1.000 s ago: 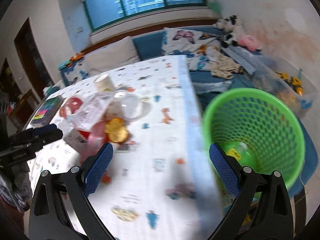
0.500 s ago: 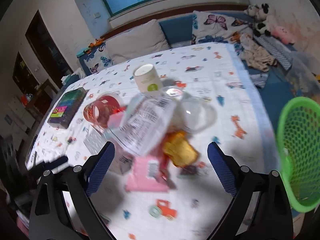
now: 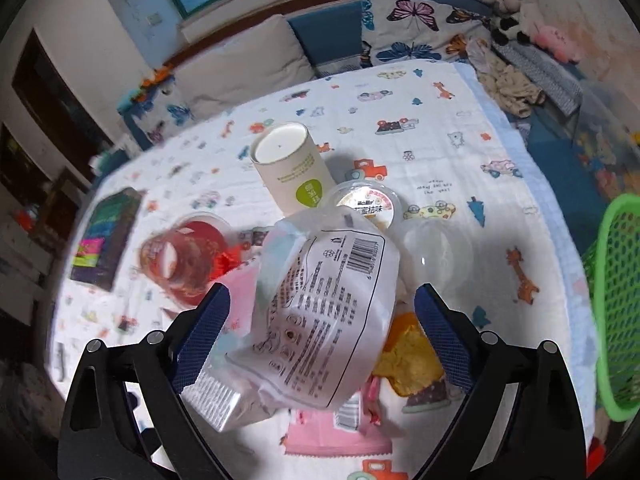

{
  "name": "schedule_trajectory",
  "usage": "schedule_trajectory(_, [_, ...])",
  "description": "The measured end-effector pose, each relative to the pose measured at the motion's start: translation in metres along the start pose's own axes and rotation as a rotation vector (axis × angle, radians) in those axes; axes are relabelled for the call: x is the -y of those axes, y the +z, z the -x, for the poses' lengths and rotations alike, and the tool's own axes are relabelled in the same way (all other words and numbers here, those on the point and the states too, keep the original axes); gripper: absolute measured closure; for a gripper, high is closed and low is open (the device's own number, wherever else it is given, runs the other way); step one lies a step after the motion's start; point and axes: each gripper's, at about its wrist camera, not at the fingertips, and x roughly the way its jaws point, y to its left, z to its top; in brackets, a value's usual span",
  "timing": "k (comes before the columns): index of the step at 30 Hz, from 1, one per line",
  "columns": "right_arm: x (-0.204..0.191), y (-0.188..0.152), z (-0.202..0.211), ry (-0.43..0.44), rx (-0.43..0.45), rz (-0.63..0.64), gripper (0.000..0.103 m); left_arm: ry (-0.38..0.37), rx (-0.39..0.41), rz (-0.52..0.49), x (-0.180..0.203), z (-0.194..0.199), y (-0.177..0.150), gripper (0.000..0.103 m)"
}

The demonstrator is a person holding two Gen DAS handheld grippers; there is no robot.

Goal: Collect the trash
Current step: 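Grasp the white milk carton with the left tool while the right tool grasps the plastic bag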

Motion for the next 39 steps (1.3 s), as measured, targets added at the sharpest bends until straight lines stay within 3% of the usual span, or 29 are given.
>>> schedule_trajectory(3, [-0.004, 0.000, -0.012, -0.021, -0.028, 0.010, 0.012, -0.003, -0.004, 0.010, -0.002, -0.001, 0.000, 0.047])
schedule_trajectory(5, [-0.006, -0.002, -0.015, -0.043, -0.032, 0.024, 0.028, -0.003, -0.008, 0.015, -0.004, -0.002, 0.000, 0.047])
schedule_trajectory(7, [-0.006, -0.005, -0.016, -0.059, -0.035, 0.032, 0.032, 0.001, -0.011, 0.020, -0.006, -0.002, 0.001, 0.048])
schedule_trajectory(11, [-0.003, -0.008, -0.007, -0.055, -0.016, 0.045, 0.045, 0.002, -0.014, 0.041, -0.007, -0.002, 0.004, 0.048])
schedule_trajectory(17, [0.011, -0.015, 0.018, -0.017, 0.029, 0.047, 0.054, 0.009, -0.024, 0.091, -0.001, -0.005, 0.016, 0.042])
schedule_trajectory(29, [0.051, -0.034, 0.065, 0.055, 0.097, 0.054, 0.055, 0.054, -0.080, 0.326, 0.013, -0.034, 0.053, 0.033])
schedule_trajectory(39, [0.105, -0.049, 0.084, 0.032, 0.118, -0.006, 0.055, 0.126, -0.130, 0.491, 0.022, -0.062, 0.070, 0.033])
